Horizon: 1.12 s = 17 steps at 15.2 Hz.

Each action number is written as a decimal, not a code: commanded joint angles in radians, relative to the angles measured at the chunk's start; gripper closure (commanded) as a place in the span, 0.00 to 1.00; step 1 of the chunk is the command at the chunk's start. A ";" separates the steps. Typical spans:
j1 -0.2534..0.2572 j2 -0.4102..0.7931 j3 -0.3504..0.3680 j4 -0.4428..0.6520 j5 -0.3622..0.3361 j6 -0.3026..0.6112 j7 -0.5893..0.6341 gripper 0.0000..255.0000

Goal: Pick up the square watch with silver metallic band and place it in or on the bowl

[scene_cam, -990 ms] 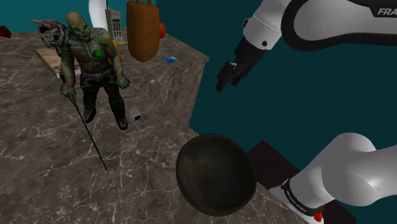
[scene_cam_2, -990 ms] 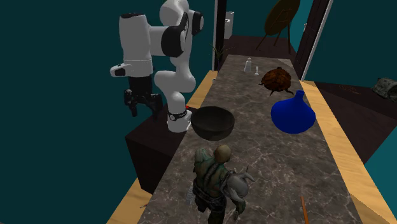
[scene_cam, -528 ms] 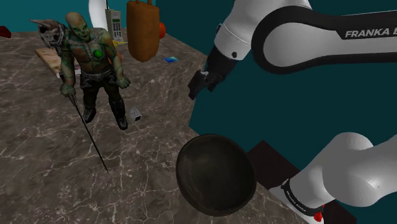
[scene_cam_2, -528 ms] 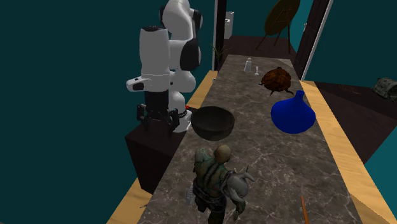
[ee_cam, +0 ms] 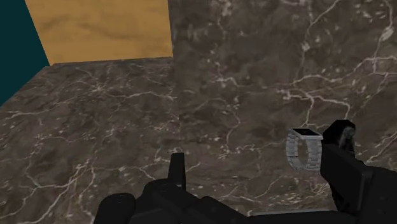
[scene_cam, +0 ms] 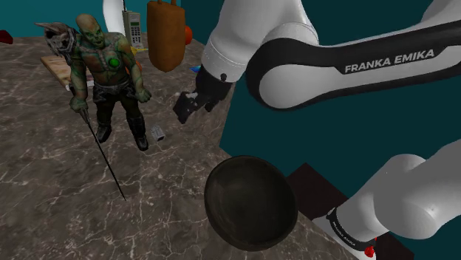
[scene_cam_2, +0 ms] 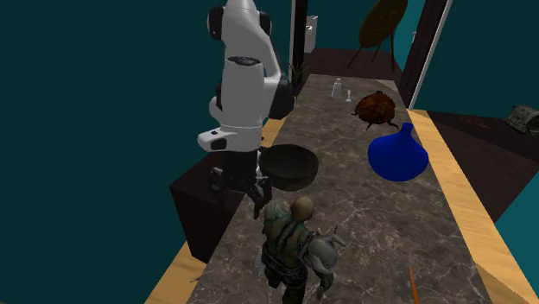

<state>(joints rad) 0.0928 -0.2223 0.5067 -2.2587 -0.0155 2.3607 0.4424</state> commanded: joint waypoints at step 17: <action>0.011 0.344 0.097 0.185 -0.390 0.118 0.323 0.00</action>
<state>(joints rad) 0.1041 0.1198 0.6040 -2.0742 -0.4038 2.4775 0.7641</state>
